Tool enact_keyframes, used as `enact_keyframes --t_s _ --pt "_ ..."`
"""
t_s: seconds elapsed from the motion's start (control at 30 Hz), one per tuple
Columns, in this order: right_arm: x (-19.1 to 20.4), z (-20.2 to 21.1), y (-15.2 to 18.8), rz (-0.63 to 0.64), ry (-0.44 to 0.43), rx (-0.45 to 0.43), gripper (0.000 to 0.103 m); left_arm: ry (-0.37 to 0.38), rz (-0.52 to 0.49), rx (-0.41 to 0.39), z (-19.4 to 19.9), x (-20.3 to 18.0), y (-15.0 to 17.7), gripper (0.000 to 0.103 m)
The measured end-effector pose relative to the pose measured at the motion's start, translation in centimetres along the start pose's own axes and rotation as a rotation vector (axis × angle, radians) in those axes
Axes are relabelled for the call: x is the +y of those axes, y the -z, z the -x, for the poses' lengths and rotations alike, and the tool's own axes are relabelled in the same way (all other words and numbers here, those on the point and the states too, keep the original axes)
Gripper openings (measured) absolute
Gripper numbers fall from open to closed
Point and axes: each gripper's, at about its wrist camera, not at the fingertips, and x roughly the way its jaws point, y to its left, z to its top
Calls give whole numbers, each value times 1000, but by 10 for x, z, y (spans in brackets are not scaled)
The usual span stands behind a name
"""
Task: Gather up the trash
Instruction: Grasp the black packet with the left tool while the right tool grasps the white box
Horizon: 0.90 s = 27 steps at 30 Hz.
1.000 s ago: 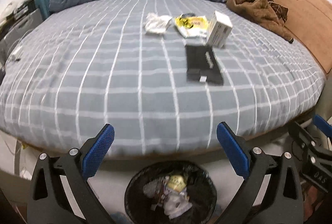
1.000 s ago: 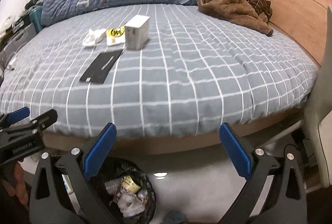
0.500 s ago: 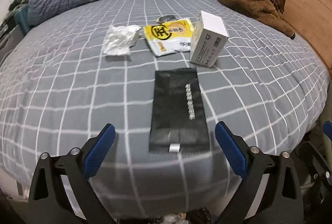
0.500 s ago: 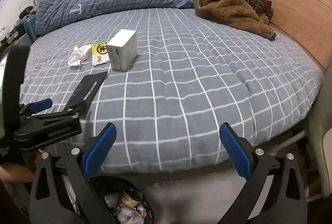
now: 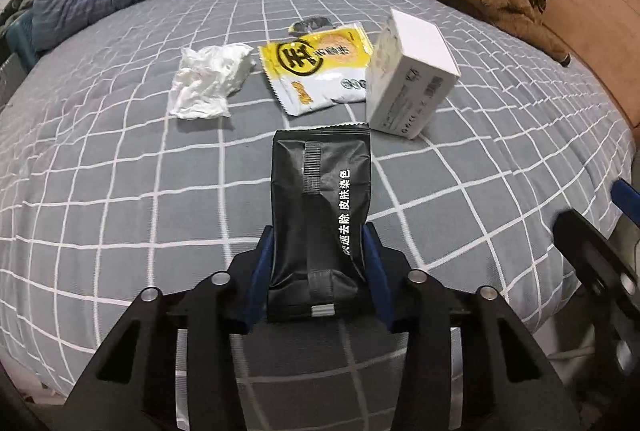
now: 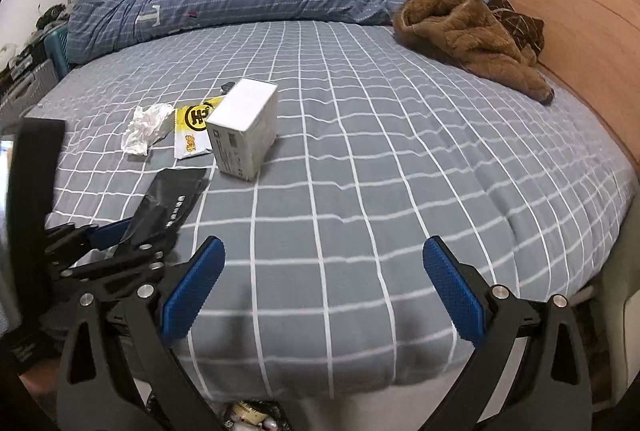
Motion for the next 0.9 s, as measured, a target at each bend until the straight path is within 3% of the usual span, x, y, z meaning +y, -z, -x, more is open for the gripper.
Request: enact_keyframes --t_s 0.53,0.67,0.9 --pt "37 -31 -40 -55 -62 -34 95 -68 81 -75 39 75 -4 42" --pt "47 -43 -50 -60 -67 -42 89 -75 90 -77 42 86 -1 42" --pt "61 -67 -58 -62 -58 -18 70 -90 97 -77 42 97 3 42"
